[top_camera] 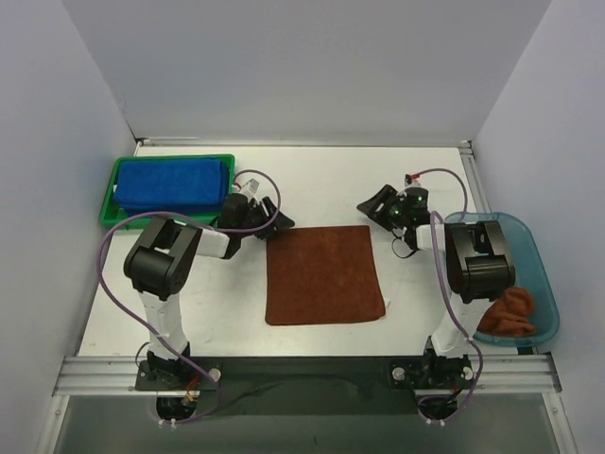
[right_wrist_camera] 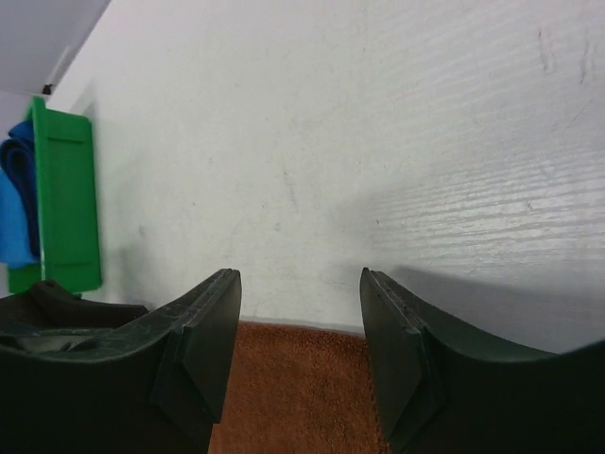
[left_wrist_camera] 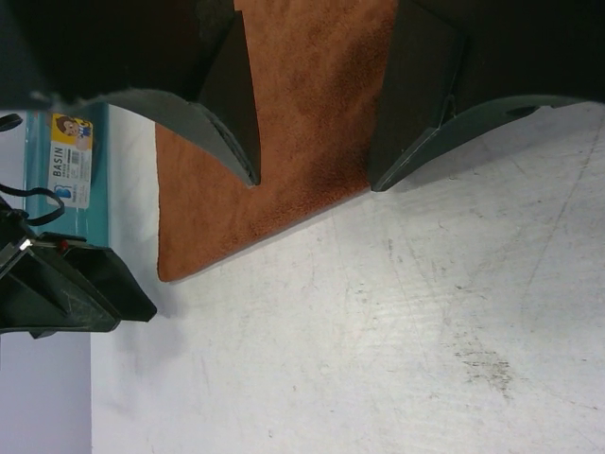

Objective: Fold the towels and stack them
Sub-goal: Fold the towel

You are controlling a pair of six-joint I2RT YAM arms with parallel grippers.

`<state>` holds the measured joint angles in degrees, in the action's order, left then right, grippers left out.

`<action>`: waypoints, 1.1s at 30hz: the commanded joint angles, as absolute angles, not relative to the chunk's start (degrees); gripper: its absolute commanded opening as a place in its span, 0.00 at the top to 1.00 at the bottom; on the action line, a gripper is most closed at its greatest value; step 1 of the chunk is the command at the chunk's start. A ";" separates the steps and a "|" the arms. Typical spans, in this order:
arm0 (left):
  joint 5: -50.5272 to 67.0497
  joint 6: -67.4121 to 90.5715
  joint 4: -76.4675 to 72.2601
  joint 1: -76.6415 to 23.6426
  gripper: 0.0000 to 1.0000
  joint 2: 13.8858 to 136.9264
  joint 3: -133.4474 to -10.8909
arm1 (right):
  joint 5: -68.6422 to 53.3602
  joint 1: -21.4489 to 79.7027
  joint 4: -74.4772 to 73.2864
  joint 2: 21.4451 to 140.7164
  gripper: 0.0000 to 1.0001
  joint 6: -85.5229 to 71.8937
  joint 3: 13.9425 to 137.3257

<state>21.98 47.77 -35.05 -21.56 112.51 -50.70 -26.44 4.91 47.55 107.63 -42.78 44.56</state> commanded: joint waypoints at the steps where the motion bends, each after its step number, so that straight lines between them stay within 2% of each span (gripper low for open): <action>1: 24.52 47.55 -33.58 -21.18 0.40 107.76 -53.26 | -23.56 4.75 28.58 101.18 0.47 -32.97 49.65; 5: 23.47 45.98 -31.12 -21.09 0.40 104.16 -53.79 | -22.50 4.66 18.66 98.53 0.48 -27.97 53.24; 9: 20.75 40.62 -24.45 -20.48 0.41 102.75 -54.93 | -19.18 4.75 3.82 97.91 0.53 -20.16 58.95; 15: 10.74 23.92 -2.66 -20.39 0.41 103.53 -63.27 | -16.87 4.48 -8.59 99.84 0.61 -12.66 66.08; 19: 6.34 18.90 5.88 -20.48 0.45 104.76 -65.92 | -18.37 4.83 -11.95 103.61 0.63 -10.55 69.95; 33: 5.45 16.17 10.72 -20.48 0.46 110.21 -69.34 | -15.65 9.49 -17.40 112.23 0.64 -7.12 77.69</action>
